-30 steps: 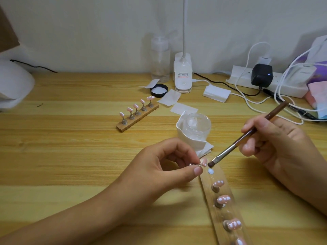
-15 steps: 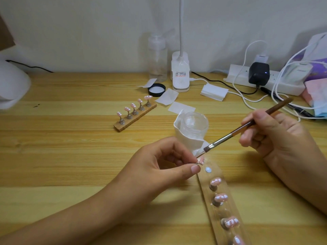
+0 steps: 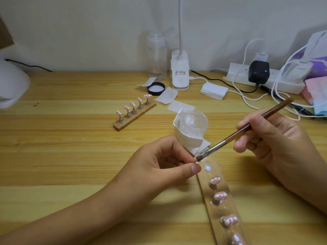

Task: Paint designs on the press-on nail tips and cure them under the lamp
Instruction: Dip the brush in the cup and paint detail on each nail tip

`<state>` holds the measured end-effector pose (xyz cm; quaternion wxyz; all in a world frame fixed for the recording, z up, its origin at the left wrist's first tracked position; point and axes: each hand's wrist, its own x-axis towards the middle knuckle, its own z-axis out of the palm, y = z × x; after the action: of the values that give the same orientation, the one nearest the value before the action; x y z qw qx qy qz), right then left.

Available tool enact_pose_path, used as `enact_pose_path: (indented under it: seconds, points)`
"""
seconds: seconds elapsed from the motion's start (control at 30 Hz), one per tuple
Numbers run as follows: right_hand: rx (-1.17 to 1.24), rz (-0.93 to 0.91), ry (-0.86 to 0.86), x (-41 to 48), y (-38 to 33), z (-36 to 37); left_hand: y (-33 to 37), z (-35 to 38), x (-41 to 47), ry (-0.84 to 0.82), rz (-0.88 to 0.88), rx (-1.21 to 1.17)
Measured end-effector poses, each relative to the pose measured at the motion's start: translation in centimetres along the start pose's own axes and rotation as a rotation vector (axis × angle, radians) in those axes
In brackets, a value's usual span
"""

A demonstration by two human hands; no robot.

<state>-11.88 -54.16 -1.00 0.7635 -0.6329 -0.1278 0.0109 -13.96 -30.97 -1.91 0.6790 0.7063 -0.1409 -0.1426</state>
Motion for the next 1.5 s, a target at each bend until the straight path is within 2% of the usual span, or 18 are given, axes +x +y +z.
enact_pose_path:
  seconds: [0.13,0.3,0.5,0.67,0.83,1.03,1.3,1.5]
  points:
    - [-0.055,-0.014,0.052,0.1,0.3,-0.3,-0.1,-0.1,0.1,0.011,0.002,0.01]
    - [0.015,-0.038,0.163,0.7,0.3,-0.7,-0.1,0.1,-0.1,0.01,0.069,0.074]
    - [0.045,-0.024,0.194,1.0,0.4,-0.9,0.2,1.2,0.6,0.02,0.129,0.112]
    - [0.05,-0.023,0.18,1.1,0.5,-1.0,-0.1,1.5,1.4,0.069,0.188,0.292]
    - [0.05,-0.022,0.165,1.2,0.8,-1.4,-0.4,1.7,1.5,0.05,0.3,0.514]
    - [0.053,-0.021,0.155,1.3,0.9,-1.4,-0.6,1.5,1.6,0.057,0.292,0.551]
    - [0.039,-0.052,0.169,1.3,0.9,-2.0,-0.3,0.7,0.5,-0.031,0.297,0.698]
    - [0.007,-0.072,0.162,1.4,1.3,-2.4,-0.4,1.3,0.0,-0.089,0.225,0.72]
